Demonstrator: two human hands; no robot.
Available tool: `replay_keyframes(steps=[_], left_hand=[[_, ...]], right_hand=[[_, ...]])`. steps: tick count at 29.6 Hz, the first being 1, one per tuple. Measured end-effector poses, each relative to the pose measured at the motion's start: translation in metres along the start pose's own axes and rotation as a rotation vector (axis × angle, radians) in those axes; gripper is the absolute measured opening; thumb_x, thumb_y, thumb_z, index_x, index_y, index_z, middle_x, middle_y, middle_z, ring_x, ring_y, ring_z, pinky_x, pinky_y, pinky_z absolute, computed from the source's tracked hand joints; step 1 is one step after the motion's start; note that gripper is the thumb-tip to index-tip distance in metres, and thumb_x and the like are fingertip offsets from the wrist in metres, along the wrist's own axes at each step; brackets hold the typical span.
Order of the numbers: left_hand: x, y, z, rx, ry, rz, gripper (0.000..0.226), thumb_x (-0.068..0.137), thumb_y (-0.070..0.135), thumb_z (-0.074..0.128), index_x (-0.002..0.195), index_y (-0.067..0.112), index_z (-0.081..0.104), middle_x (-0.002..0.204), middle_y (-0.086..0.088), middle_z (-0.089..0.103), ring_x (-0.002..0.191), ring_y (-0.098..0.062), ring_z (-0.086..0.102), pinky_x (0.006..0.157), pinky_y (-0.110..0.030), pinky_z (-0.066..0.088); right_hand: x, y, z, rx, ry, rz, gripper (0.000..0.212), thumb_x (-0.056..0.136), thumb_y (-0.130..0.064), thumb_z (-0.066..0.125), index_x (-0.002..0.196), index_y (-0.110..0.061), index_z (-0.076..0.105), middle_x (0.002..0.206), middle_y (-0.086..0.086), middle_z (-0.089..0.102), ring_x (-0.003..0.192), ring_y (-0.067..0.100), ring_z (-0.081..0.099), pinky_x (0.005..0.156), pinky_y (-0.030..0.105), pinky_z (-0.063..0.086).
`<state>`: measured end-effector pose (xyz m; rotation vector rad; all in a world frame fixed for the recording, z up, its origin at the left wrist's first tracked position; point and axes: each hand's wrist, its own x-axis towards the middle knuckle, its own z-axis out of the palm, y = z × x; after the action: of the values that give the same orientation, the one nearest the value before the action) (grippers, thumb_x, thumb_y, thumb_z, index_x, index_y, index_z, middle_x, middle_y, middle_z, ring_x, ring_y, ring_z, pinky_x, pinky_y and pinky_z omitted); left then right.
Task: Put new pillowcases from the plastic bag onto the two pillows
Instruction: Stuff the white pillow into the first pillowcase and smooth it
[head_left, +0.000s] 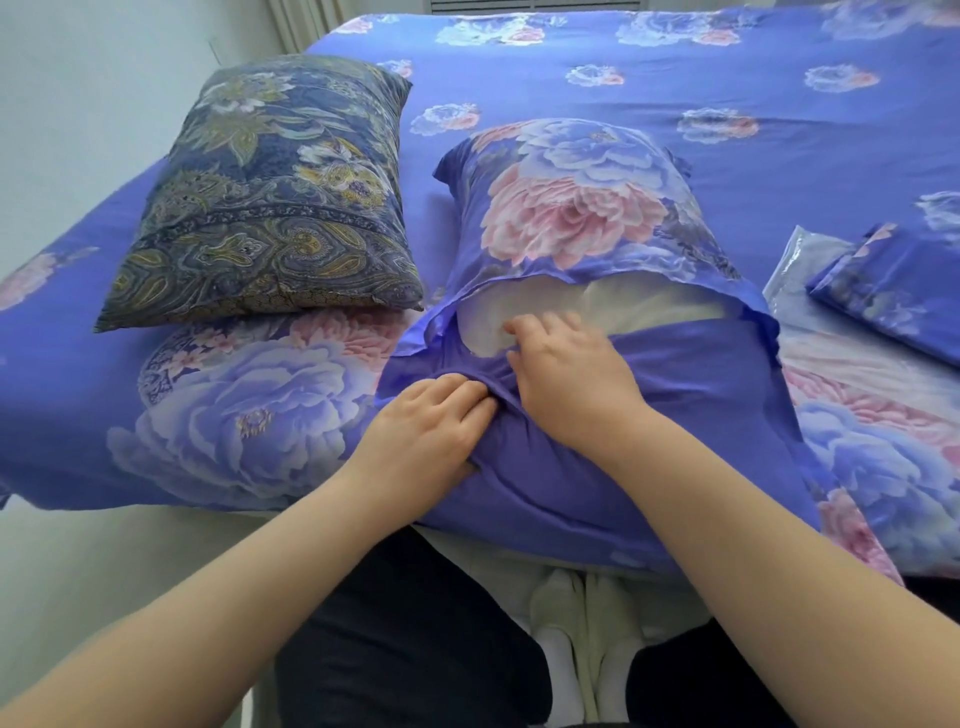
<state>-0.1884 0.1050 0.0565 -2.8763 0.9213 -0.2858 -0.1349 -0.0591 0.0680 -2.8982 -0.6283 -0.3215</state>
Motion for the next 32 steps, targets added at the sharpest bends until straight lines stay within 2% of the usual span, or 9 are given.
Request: replay_keyframes(steps=[3, 7, 12, 16, 20, 23, 26, 29, 32], left_hand=[[0.004, 0.001, 0.003, -0.001, -0.001, 0.006, 0.048, 0.055, 0.029, 0.072, 0.099, 0.011, 0.065, 0.098, -0.004, 0.063, 0.092, -0.026, 0.06, 0.078, -0.036, 0.051], [0.002, 0.007, 0.003, 0.017, -0.031, 0.019, 0.03, 0.054, 0.025, 0.069, 0.081, 0.014, 0.063, 0.082, -0.003, 0.061, 0.076, -0.026, 0.059, 0.066, -0.033, 0.049], [-0.022, 0.005, 0.009, -0.089, -0.041, -0.09, 0.039, 0.047, 0.027, 0.079, 0.078, 0.013, 0.06, 0.074, -0.005, 0.058, 0.067, -0.027, 0.057, 0.055, -0.033, 0.049], [-0.023, 0.004, 0.015, -0.077, -0.029, -0.107, 0.069, 0.053, 0.034, 0.079, 0.114, 0.008, 0.062, 0.11, -0.01, 0.061, 0.089, -0.031, 0.06, 0.075, -0.038, 0.054], [-0.013, 0.003, 0.02, -0.032, -0.049, -0.08, 0.075, 0.062, 0.034, 0.076, 0.126, 0.001, 0.056, 0.128, -0.015, 0.056, 0.111, -0.034, 0.056, 0.096, -0.041, 0.047], [-0.008, 0.004, 0.021, -0.017, -0.077, -0.095, 0.051, 0.059, 0.018, 0.066, 0.11, 0.012, 0.061, 0.11, -0.006, 0.061, 0.095, -0.03, 0.058, 0.071, -0.039, 0.051], [-0.01, 0.002, 0.016, -0.015, -0.053, -0.08, 0.035, 0.038, 0.014, 0.071, 0.068, 0.014, 0.053, 0.065, -0.003, 0.055, 0.057, -0.026, 0.054, 0.044, -0.03, 0.038], [-0.018, -0.005, 0.017, -0.066, -0.035, -0.098, 0.038, 0.038, 0.024, 0.074, 0.064, 0.014, 0.047, 0.058, -0.001, 0.053, 0.052, -0.026, 0.054, 0.039, -0.026, 0.035], [-0.041, -0.009, 0.027, -0.173, -0.15, -0.168, 0.048, 0.061, 0.064, 0.062, 0.077, 0.021, 0.048, 0.071, 0.005, 0.061, 0.065, -0.021, 0.061, 0.049, -0.029, 0.041]], right_hand=[[0.008, -0.002, 0.013, -0.117, -0.212, -0.004, 0.032, 0.099, -0.038, 0.035, 0.107, -0.01, 0.05, 0.108, 0.008, 0.064, 0.101, 0.028, 0.057, 0.082, 0.036, 0.035], [0.031, -0.001, 0.003, 0.071, -0.397, -0.023, 0.029, 0.092, -0.044, 0.047, 0.076, -0.02, 0.047, 0.093, 0.005, 0.063, 0.088, 0.026, 0.058, 0.066, 0.029, 0.036], [0.081, 0.052, -0.032, 0.305, 0.159, 0.252, 0.027, 0.091, -0.044, 0.052, 0.103, -0.021, 0.06, 0.109, 0.009, 0.065, 0.103, 0.032, 0.058, 0.072, 0.034, 0.036], [0.077, 0.053, -0.008, 0.271, -0.019, 0.204, 0.026, 0.092, -0.045, 0.049, 0.094, -0.021, 0.059, 0.11, 0.007, 0.065, 0.104, 0.03, 0.057, 0.073, 0.033, 0.036], [0.069, 0.041, -0.005, 0.207, -0.157, 0.063, 0.051, 0.076, -0.07, 0.053, 0.088, -0.021, 0.053, 0.1, 0.002, 0.064, 0.093, 0.026, 0.058, 0.07, 0.034, 0.038], [0.06, 0.028, 0.005, 0.144, -0.235, -0.04, 0.044, 0.074, -0.061, 0.063, 0.087, -0.022, 0.049, 0.1, 0.001, 0.061, 0.094, 0.024, 0.057, 0.066, 0.033, 0.038], [0.062, 0.036, 0.006, 0.129, -0.013, 0.046, 0.029, 0.085, -0.048, 0.058, 0.092, -0.02, 0.055, 0.1, 0.004, 0.066, 0.096, 0.029, 0.059, 0.064, 0.032, 0.033], [0.061, 0.045, 0.007, 0.159, 0.1, 0.135, 0.03, 0.09, -0.047, 0.05, 0.108, -0.024, 0.061, 0.103, 0.006, 0.068, 0.099, 0.032, 0.059, 0.065, 0.032, 0.032], [0.058, 0.051, 0.007, 0.241, 0.064, 0.221, 0.027, 0.09, -0.041, 0.049, 0.112, -0.031, 0.063, 0.112, 0.002, 0.066, 0.107, 0.028, 0.058, 0.07, 0.032, 0.034]])
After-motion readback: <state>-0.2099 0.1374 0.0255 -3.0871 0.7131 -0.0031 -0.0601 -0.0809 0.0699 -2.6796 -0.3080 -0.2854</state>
